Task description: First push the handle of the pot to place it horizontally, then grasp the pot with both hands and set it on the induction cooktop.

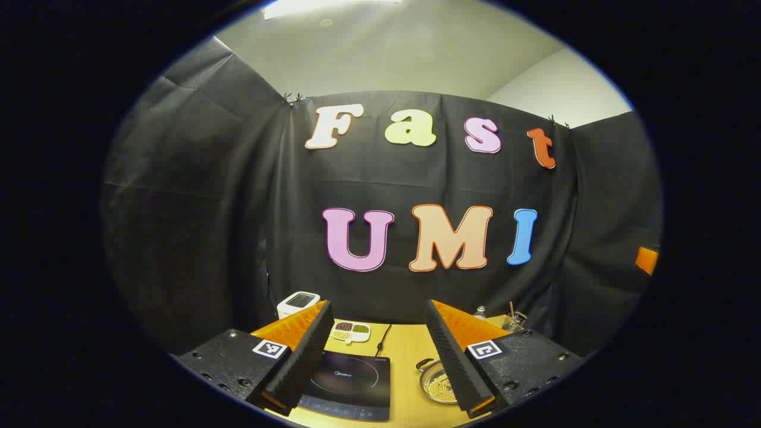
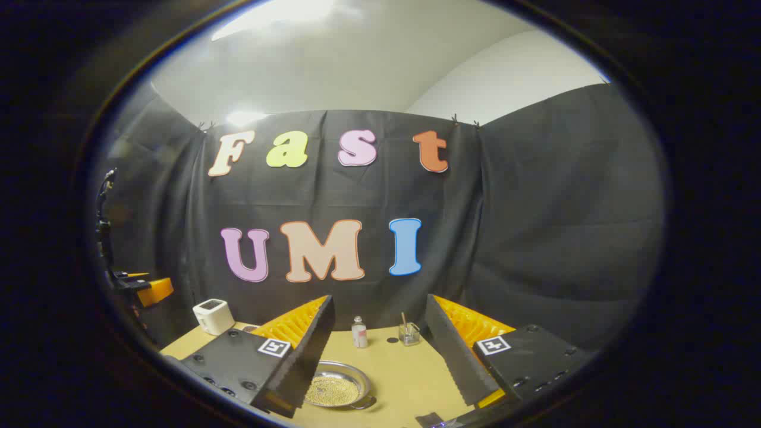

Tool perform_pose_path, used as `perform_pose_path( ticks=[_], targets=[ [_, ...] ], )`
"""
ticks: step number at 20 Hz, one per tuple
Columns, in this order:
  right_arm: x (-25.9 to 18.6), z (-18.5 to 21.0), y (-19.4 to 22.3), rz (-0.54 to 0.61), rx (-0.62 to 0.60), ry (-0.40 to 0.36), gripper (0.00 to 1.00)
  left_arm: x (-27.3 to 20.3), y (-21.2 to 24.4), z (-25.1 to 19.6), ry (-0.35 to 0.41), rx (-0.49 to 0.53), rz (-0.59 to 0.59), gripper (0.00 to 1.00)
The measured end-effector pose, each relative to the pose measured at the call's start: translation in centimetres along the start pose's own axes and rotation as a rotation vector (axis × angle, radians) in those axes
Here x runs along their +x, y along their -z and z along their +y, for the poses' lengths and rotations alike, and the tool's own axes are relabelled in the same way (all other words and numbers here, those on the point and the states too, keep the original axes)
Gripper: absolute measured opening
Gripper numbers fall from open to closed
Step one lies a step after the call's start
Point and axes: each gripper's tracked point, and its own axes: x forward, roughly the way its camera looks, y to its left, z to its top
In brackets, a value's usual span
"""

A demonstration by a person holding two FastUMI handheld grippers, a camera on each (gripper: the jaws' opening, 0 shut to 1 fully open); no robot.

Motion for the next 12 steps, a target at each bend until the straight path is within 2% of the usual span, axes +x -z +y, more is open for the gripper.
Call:
perform_pose_path(
  ticks=[3, 4, 5, 7, 8, 9, 10, 11, 12],
  targets=[
    [-0.2, 0.6, 0.5, 0.011, -0.010, -0.003, 0.93, -0.1, 0.4, 0.5, -0.004, 0.005, 0.011, 0.90],
    [-0.2, 0.8, 0.7, 0.015, -0.010, -0.005, 0.93, 0.0, 0.6, 0.6, -0.005, 0.007, 0.012, 0.94],
    [-0.2, 1.0, 0.9, 0.020, -0.009, -0.008, 0.93, -0.1, 0.7, 0.8, -0.006, 0.009, 0.013, 0.90],
    [-0.3, 1.5, 1.3, 0.032, -0.008, -0.015, 0.93, -0.1, 0.8, 1.1, -0.005, 0.012, 0.016, 0.90],
    [-0.2, 1.8, 1.3, 0.034, -0.008, -0.020, 0.93, -0.1, 1.0, 1.2, -0.003, 0.012, 0.017, 0.94],
    [-0.3, 2.2, 1.5, 0.038, -0.005, -0.022, 0.93, -0.1, 1.1, 1.4, 0.000, 0.012, 0.019, 0.94],
    [-0.3, 2.5, 1.6, 0.041, 0.000, -0.025, 0.93, 0.0, 1.4, 1.4, 0.002, 0.014, 0.021, 0.90],
    [-0.2, 2.9, 1.9, 0.041, 0.007, -0.031, 0.93, 0.0, 1.5, 1.5, 0.004, 0.016, 0.024, 0.94],
    [0.0, 3.2, 2.0, 0.042, 0.015, -0.036, 0.93, 0.0, 1.6, 1.7, 0.003, 0.019, 0.025, 0.94]
  ],
)
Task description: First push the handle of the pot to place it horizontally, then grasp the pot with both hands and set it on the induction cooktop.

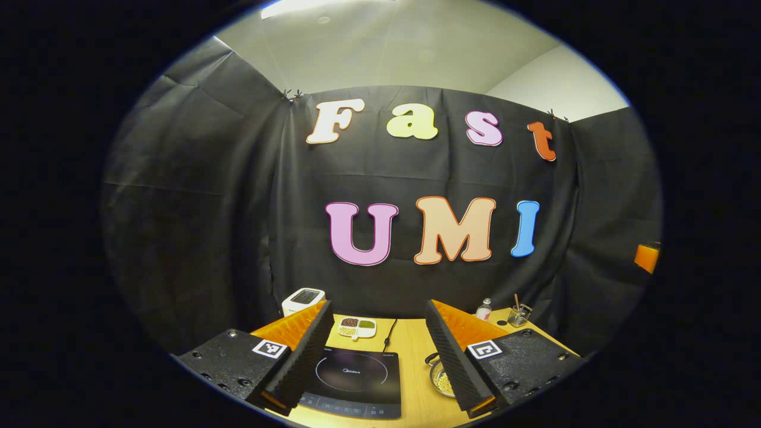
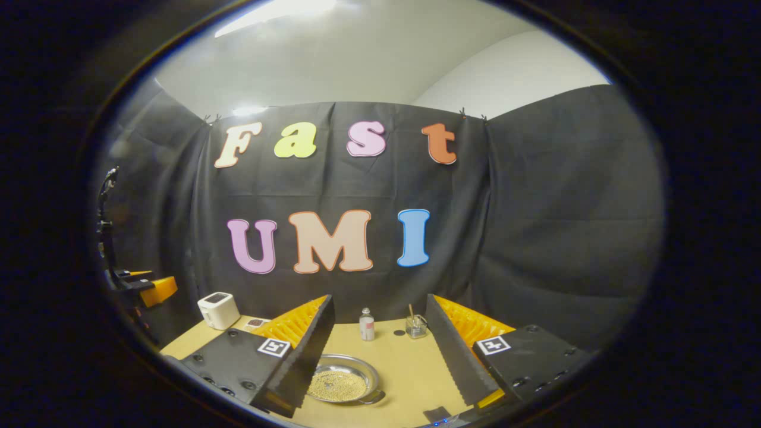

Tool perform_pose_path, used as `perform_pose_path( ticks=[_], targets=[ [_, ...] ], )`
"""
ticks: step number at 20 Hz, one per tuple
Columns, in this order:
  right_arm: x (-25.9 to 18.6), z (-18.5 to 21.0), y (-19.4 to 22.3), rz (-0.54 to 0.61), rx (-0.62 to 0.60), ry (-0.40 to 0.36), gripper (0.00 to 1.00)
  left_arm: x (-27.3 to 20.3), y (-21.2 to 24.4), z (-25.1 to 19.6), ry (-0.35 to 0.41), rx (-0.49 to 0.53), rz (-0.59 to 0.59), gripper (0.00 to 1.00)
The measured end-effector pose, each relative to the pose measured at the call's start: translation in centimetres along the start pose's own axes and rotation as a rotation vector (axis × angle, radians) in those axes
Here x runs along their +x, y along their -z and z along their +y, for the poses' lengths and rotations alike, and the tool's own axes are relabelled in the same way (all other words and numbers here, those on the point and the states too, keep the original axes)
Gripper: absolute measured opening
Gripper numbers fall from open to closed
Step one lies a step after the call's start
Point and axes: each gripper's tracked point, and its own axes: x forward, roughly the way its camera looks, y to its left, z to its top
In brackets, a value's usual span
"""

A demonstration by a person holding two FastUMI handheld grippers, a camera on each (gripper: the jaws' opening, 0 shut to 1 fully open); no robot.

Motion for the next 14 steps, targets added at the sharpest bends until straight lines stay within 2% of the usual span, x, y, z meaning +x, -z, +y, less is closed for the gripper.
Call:
perform_pose_path(
  ticks=[3, 4, 5, 6, 7, 8, 9, 10, 11, 14],
  targets=[
    [0.0, 1.1, 0.6, 0.013, 0.007, -0.026, 0.89, 0.0, 0.3, 0.9, -0.005, -0.003, 0.005, 0.94],
    [0.0, 1.5, 0.5, 0.015, 0.009, -0.033, 0.75, -0.2, 0.5, 1.0, -0.003, -0.006, 0.008, 0.90],
    [0.3, 1.5, 0.6, 0.017, 0.010, -0.035, 0.61, -0.2, 0.5, 1.2, -0.005, -0.007, 0.010, 0.90],
    [0.3, 1.8, 0.5, 0.017, 0.014, -0.044, 0.57, -0.2, 0.6, 1.6, -0.010, -0.005, 0.011, 0.90],
    [0.6, 2.2, 0.6, 0.018, 0.015, -0.051, 0.48, -0.1, 0.6, 2.0, -0.016, -0.002, 0.010, 0.90],
    [0.7, 2.3, 0.5, 0.013, 0.015, -0.044, 0.38, -0.2, 0.6, 2.2, -0.020, -0.001, 0.008, 0.94],
    [1.0, 2.0, 0.4, 0.008, 0.010, -0.035, 0.29, -0.2, 0.6, 2.3, -0.023, 0.000, 0.008, 0.94],
    [1.2, 1.9, 0.4, 0.006, 0.004, -0.024, 0.19, -0.1, 0.6, 2.5, -0.025, 0.000, 0.008, 0.90],
    [1.4, 2.1, 0.7, 0.011, 0.001, -0.024, 0.05, 0.0, 0.6, 2.6, -0.027, 0.001, 0.006, 0.90],
    [1.6, 2.4, 1.7, 0.035, -0.025, -0.025, 0.00, 0.0, 0.6, 2.8, -0.024, 0.004, 0.008, 0.90]
  ],
)
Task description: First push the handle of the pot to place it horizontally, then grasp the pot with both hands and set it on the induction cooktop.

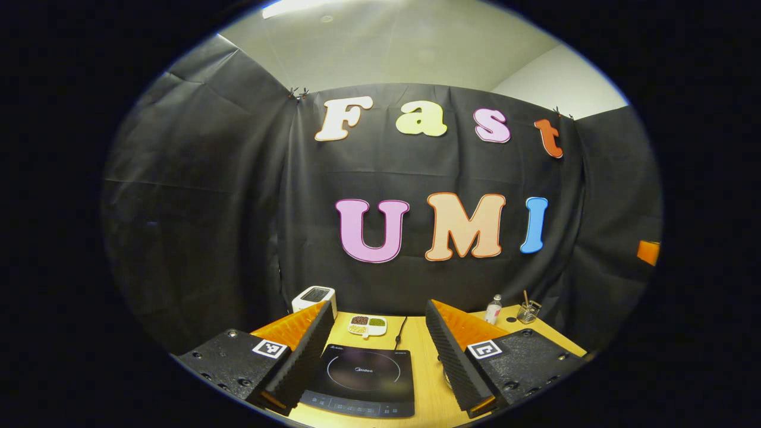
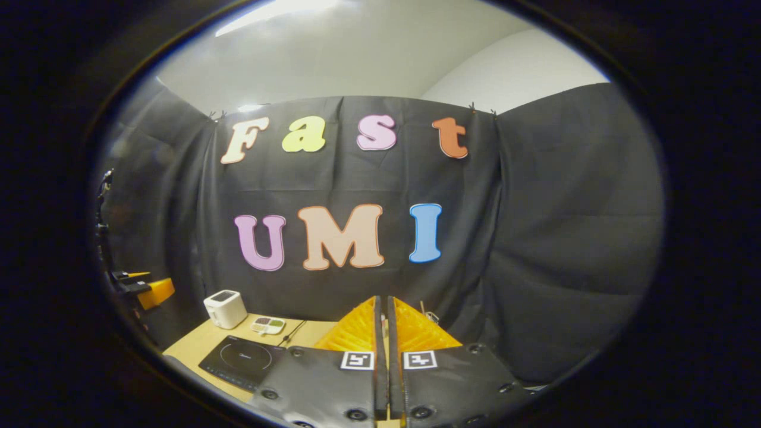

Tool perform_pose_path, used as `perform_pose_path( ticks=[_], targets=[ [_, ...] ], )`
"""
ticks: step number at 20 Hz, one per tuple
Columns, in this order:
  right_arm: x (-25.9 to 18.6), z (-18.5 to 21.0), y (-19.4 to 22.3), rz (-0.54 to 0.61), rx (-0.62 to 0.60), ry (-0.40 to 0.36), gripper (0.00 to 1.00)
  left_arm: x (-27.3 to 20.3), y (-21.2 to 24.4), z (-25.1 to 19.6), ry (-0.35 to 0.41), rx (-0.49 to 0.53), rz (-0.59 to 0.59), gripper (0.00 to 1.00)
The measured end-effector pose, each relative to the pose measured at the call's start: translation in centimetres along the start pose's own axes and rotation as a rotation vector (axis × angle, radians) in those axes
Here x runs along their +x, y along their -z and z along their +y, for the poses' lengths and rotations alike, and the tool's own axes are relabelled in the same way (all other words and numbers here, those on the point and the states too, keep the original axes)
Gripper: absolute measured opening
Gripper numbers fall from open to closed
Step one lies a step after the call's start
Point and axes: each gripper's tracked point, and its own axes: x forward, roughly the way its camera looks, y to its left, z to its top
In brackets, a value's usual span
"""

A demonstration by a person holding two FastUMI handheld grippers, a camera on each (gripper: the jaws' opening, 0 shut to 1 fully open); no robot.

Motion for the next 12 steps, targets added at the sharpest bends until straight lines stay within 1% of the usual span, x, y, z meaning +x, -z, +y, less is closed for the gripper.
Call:
perform_pose_path(
  ticks=[1, 2, 6, 10, 11, 12],
  targets=[
    [0.0, 0.3, 0.2, 0.007, -0.002, -0.001, 0.04, 0.0, 0.0, 0.0, 0.004, 0.002, 0.001, 0.90],
    [0.0, 0.6, 0.5, 0.017, -0.001, -0.008, 0.00, 0.0, 0.1, 0.0, 0.009, 0.005, 0.000, 0.90],
    [0.2, 1.4, 2.9, 0.074, 0.006, -0.028, 0.00, 0.0, 0.5, 0.1, 0.019, 0.007, 0.003, 0.90],
    [0.3, 2.0, 6.1, 0.159, 0.043, -0.066, 0.00, 0.0, 1.1, 0.5, 0.003, 0.012, 0.026, 0.90],
    [0.4, 2.4, 6.9, 0.180, 0.061, -0.087, 0.05, -0.1, 1.2, 0.6, -0.003, 0.017, 0.032, 0.90],
    [0.5, 2.5, 7.9, 0.209, 0.076, -0.102, 0.00, 0.0, 1.1, 0.6, -0.009, 0.019, 0.028, 0.94]
  ],
)
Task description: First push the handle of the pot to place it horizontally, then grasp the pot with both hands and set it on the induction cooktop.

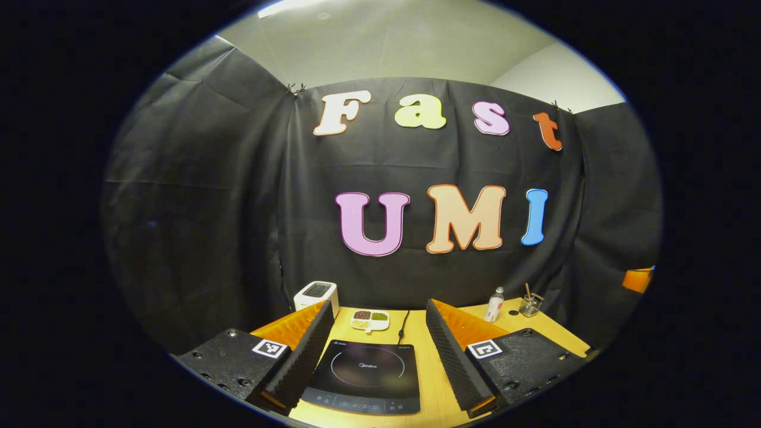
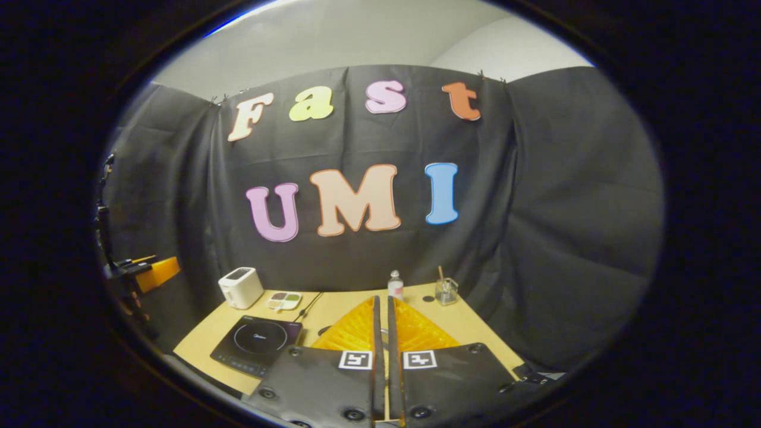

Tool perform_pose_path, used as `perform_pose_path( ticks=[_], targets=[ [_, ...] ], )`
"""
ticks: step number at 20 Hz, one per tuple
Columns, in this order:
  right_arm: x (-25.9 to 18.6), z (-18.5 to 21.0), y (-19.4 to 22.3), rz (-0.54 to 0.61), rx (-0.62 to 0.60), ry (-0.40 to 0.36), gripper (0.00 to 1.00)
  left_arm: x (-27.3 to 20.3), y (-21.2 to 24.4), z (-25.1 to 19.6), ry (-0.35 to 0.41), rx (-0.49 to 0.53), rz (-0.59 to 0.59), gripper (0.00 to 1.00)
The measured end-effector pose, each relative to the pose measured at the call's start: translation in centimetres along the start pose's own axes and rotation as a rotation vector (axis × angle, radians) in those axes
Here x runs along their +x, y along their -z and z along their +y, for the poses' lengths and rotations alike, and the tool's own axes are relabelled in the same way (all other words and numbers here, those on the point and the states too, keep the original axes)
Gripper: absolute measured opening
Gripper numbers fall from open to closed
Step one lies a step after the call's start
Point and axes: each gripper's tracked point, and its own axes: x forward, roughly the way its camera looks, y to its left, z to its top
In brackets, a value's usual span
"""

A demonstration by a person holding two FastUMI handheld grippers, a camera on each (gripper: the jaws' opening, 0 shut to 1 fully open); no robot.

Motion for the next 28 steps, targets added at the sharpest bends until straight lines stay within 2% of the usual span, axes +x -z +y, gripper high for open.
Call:
perform_pose_path(
  ticks=[1, 2, 6, 7, 8, 11, 12, 13, 15, 16, 17, 18, 19, 20, 21, 22, 23, 24, 28],
  targets=[
    [0.5, -0.2, 1.4, 0.035, 0.012, -0.009, 0.00, 0.1, -0.1, -0.1, -0.004, 0.001, 0.000, 0.94],
    [0.9, -0.3, 2.8, 0.076, 0.025, -0.015, 0.00, 0.3, 0.2, -0.3, -0.005, 0.001, 0.004, 0.90],
    [3.0, 0.4, 9.3, 0.277, 0.091, -0.063, 0.02, 1.7, 1.3, -1.4, -0.009, 0.003, 0.036, 0.90],
    [3.4, 0.3, 11.3, 0.338, 0.109, -0.064, 0.02, 2.2, 1.7, -1.7, -0.014, 0.006, 0.045, 0.95],
    [4.0, 0.3, 13.0, 0.390, 0.136, -0.070, 0.03, 2.7, 2.1, -1.8, -0.021, 0.007, 0.056, 0.95],
    [5.7, 0.9, 17.8, 0.549, 0.235, -0.112, 0.03, 4.5, 2.9, -2.3, -0.060, 0.002, 0.081, 0.95],
    [6.3, 0.9, 19.2, 0.602, 0.260, -0.125, 0.00, 5.1, 3.2, -2.3, -0.079, -0.001, 0.088, 0.94],
    [6.9, 0.8, 20.9, 0.658, 0.280, -0.138, 0.02, 5.8, 3.3, -2.4, -0.100, -0.004, 0.092, 0.90],
    [7.7, 0.6, 23.6, 0.774, 0.332, -0.165, 0.00, 6.8, 3.5, -2.8, -0.136, -0.015, 0.106, 0.90],
    [8.4, 0.6, 24.7, 0.827, 0.352, -0.176, 0.03, 7.4, 3.5, -3.2, -0.149, -0.017, 0.110, 0.95],
    [8.7, 0.4, 26.1, 0.880, 0.358, -0.183, 0.00, 7.8, 3.5, -3.4, -0.169, -0.013, 0.116, 0.91],
    [9.0, 0.0, 27.3, 0.927, 0.353, -0.187, 0.03, 8.1, 3.7, -3.5, -0.191, -0.009, 0.118, 0.95],
    [8.9, -0.8, 28.6, 0.972, 0.334, -0.187, 0.03, 8.5, 3.5, -3.9, -0.203, -0.011, 0.117, 0.91],
    [9.0, -1.5, 29.5, 1.009, 0.316, -0.191, 0.00, 8.8, 3.6, -4.6, -0.212, -0.014, 0.119, 0.95],
    [9.1, -2.0, 30.4, 1.042, 0.305, -0.195, 0.03, 9.1, 3.6, -5.1, -0.219, -0.015, 0.123, 0.90],
    [9.2, -2.3, 31.1, 1.074, 0.307, -0.199, 0.00, 9.4, 3.6, -5.5, -0.224, -0.015, 0.124, 0.95],
    [9.4, -2.3, 31.9, 1.106, 0.307, -0.207, 0.03, 9.7, 3.7, -5.8, -0.229, -0.014, 0.126, 0.95],
    [9.5, -2.4, 32.6, 1.133, 0.301, -0.212, 0.00, 9.7, 3.9, -6.1, -0.237, -0.013, 0.133, 0.95],
    [10.1, -3.0, 34.8, 1.207, 0.288, -0.218, 0.03, 10.0, 4.3, -6.7, -0.272, -0.016, 0.147, 0.95]
  ],
)
